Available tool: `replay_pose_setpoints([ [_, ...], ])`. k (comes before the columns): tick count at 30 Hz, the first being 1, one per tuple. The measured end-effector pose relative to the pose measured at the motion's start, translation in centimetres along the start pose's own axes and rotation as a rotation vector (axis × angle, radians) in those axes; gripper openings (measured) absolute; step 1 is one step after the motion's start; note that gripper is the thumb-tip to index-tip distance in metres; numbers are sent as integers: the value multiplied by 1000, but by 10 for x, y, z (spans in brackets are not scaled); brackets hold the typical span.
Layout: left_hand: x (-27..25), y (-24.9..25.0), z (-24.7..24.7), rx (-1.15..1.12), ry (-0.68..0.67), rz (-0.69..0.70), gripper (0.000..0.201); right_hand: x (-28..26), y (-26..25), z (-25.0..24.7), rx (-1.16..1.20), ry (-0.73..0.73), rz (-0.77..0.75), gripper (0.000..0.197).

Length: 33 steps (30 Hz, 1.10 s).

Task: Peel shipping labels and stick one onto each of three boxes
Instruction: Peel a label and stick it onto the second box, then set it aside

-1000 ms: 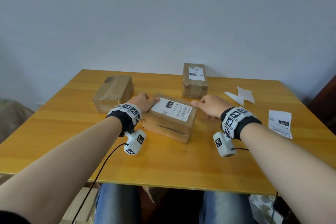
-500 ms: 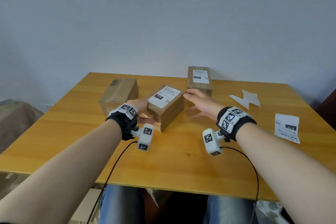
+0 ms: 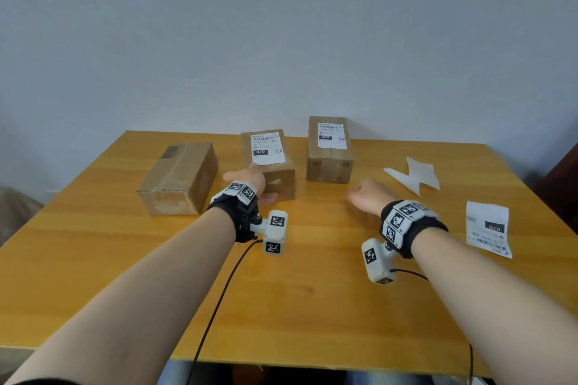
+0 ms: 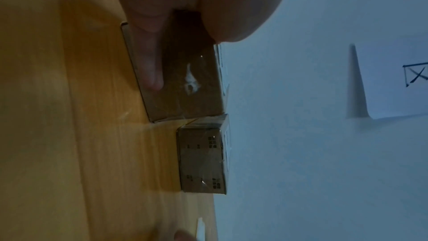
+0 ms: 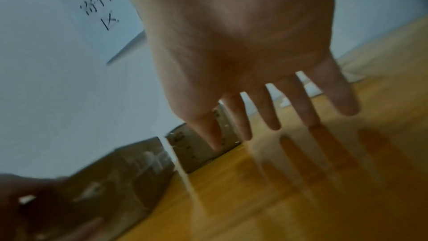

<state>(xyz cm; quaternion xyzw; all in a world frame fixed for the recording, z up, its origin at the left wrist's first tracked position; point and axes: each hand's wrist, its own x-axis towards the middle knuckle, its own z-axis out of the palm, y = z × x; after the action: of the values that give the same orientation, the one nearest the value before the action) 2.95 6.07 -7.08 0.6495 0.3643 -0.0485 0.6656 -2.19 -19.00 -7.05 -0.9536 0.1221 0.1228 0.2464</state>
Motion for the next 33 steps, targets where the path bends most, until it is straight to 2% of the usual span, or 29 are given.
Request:
replay_pose_setpoints([
  [2, 4, 4, 8, -15, -19, -9, 49, 16, 20, 1, -154, -67, 87, 47],
  [4, 17, 6, 21, 11, -60, -3, 47, 32, 32, 2, -224, -95, 101, 72],
  [5, 23, 7, 28, 25, -52, 5, 45, 39, 34, 0, -236, -103, 95, 78],
  [7, 30, 11, 39, 66, -33, 41, 44, 51, 33, -5, -251, -141, 80, 82],
  [11, 22, 20, 61, 37, -98, 68, 42, 69, 30, -13, -306, -196, 79, 93],
  [17, 23, 30, 93, 27, -137, 58, 38, 83, 33, -14, -333, -185, 61, 97],
  [22, 28, 37, 106, 45, -173, 104, 53, 82, 34, -14, -306, -171, 66, 99],
  [27, 31, 33, 113, 54, -172, 117, 57, 82, 35, -14, -300, -170, 62, 100],
  [28, 36, 29, 114, 73, -152, 123, 63, 82, 34, -14, -299, -171, 60, 100],
  [30, 47, 22, 113, 131, -73, 153, 87, 81, 33, -14, -310, -175, 61, 102],
  [31, 43, 22, 107, 181, -23, 178, 90, 81, 33, -15, -318, -176, 64, 102],
  [33, 32, 24, 89, 263, 42, 248, 64, 81, 32, -14, -329, -177, 67, 103],
])
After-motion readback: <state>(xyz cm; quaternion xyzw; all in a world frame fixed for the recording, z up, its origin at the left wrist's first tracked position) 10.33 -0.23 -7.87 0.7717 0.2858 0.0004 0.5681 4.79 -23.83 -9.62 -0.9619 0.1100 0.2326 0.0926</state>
